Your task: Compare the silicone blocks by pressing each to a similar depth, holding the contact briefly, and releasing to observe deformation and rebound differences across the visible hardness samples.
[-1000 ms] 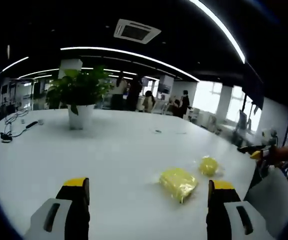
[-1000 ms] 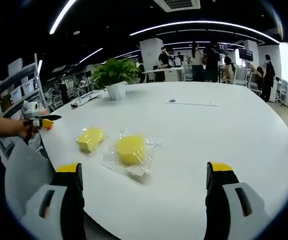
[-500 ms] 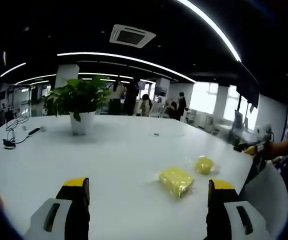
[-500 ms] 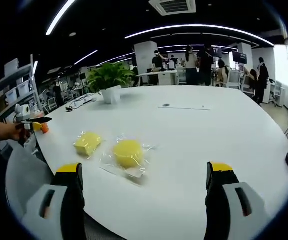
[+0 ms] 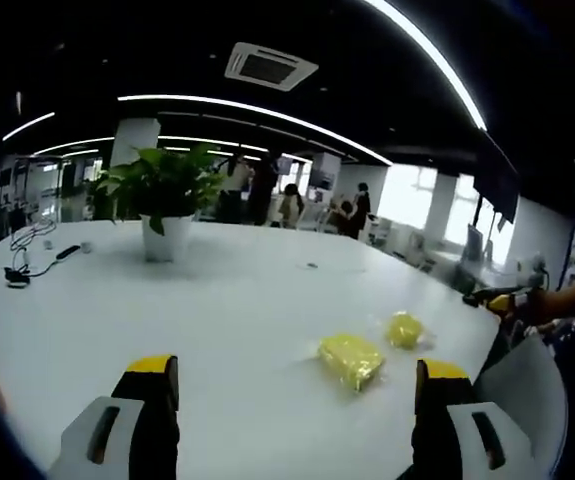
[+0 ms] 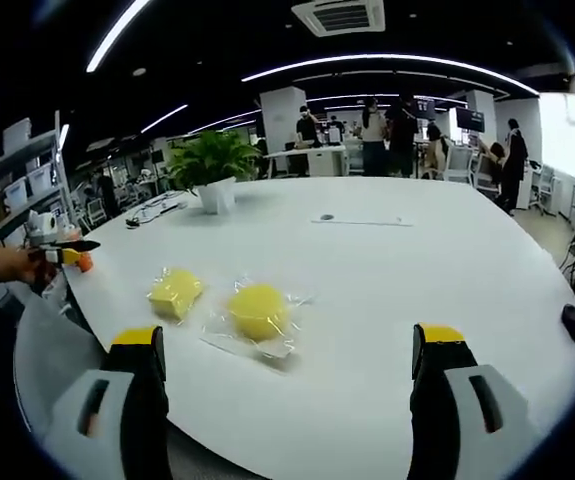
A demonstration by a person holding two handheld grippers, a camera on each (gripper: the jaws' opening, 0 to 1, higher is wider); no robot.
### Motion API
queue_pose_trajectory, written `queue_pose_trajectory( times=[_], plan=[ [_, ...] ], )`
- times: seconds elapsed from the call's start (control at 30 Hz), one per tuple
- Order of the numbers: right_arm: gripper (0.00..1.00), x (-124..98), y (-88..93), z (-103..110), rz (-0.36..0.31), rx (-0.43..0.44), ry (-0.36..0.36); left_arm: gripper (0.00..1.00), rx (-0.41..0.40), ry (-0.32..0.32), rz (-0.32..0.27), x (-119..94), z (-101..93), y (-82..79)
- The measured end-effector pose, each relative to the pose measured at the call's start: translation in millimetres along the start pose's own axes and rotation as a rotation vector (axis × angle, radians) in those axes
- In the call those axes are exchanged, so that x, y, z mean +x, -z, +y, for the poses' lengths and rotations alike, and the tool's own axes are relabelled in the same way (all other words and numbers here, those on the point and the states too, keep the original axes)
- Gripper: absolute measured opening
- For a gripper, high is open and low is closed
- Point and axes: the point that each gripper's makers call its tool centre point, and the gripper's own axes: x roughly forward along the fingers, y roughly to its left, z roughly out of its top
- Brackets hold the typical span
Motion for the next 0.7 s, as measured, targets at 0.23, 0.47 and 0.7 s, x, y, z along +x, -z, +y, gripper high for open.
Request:
queue_pose_trajectory(
  times=[0.23,0.47,0.7],
  plan=[
    [0.96,-2.8,4.3,-1.7,0.023,-0.001,-0.006,1.0,0.012,0.02,-0.014,2.0,-3.6,-11.8],
    [0.96,-0.9,-0.1,-15.0,0.005,0.003,0.005,1.0,0.015,0.041,-0.003,11.0,-17.1,-20.5],
    [0.96,1.0,3.5,-22.9,0.011,-0.009,-0.005,1.0,0.022,0.046,0.008,22.2,-27.0,-14.2]
  ],
)
